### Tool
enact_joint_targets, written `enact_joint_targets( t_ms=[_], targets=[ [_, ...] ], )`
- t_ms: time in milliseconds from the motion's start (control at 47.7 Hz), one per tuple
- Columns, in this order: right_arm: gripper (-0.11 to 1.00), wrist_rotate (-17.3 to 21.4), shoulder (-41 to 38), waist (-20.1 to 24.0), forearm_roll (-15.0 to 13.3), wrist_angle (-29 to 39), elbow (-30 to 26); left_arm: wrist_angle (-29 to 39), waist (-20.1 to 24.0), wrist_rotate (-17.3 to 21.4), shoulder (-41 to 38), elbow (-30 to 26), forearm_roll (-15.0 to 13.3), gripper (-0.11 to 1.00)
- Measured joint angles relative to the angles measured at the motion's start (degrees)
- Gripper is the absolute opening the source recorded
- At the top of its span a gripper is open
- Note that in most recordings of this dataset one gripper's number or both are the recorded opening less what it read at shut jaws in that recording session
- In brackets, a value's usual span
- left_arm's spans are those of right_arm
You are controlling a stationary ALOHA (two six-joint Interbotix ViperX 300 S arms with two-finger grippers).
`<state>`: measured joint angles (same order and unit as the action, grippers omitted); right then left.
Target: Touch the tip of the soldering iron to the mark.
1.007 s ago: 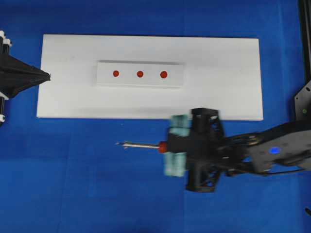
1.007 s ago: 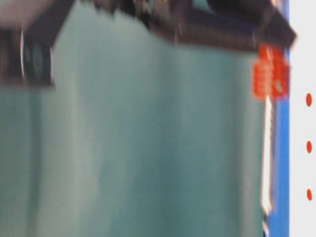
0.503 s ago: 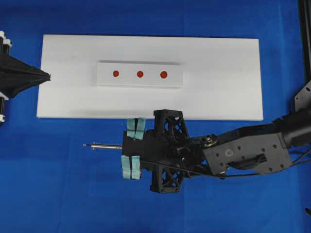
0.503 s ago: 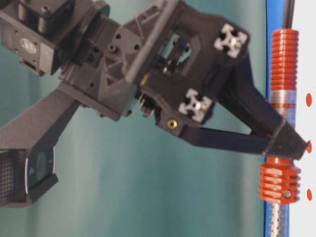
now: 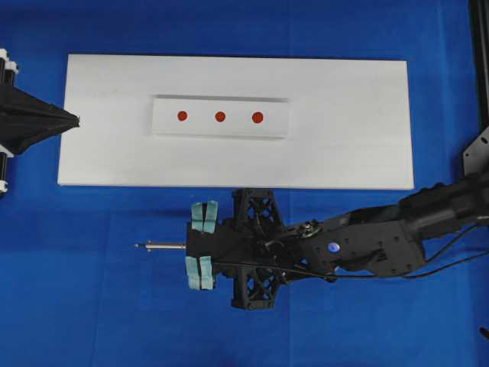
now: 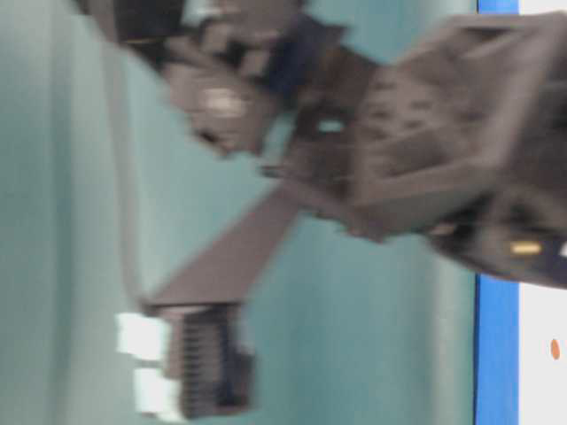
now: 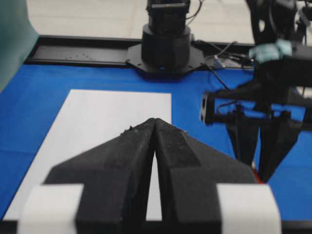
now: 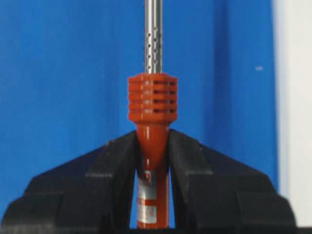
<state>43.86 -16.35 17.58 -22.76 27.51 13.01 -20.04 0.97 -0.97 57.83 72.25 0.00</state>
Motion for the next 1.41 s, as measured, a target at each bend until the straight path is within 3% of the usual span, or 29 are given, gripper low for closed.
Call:
enact_joint_targets(
  t_ms=[231,755,839,1049,1091,1405],
  targets=[
    [0.06,0.09,-5.10,-0.35,0.00,-9.23,1.67,0.00,0.00,0.00,0.00,0.00,0.00,0.00],
    [0.08,0.18,-6.42,-0.62,1.23,-10.55,1.93,0.09,0.00,0.00,-0.09,0.00,0.00,0.00],
    [0.23,0.18,-6.42,-0.62,1.32,-10.55,1.93,0.09,0.00,0.00,-0.09,0.00,0.09,0.00],
    [0.85,0.18,-6.42,-0.62,1.41,-9.84,1.85,0.26,0.00,0.00,-0.09,0.09,0.00,0.00],
    [0.93,0.18,-6.42,-0.62,1.32,-9.49,1.85,0.26,0.00,0.00,-0.09,0.00,0.09,0.00],
    [0.89,0.18,-5.10,-0.53,1.41,-7.65,1.67,0.26,0.00,0.00,-0.09,0.00,0.09,0.00]
  ],
)
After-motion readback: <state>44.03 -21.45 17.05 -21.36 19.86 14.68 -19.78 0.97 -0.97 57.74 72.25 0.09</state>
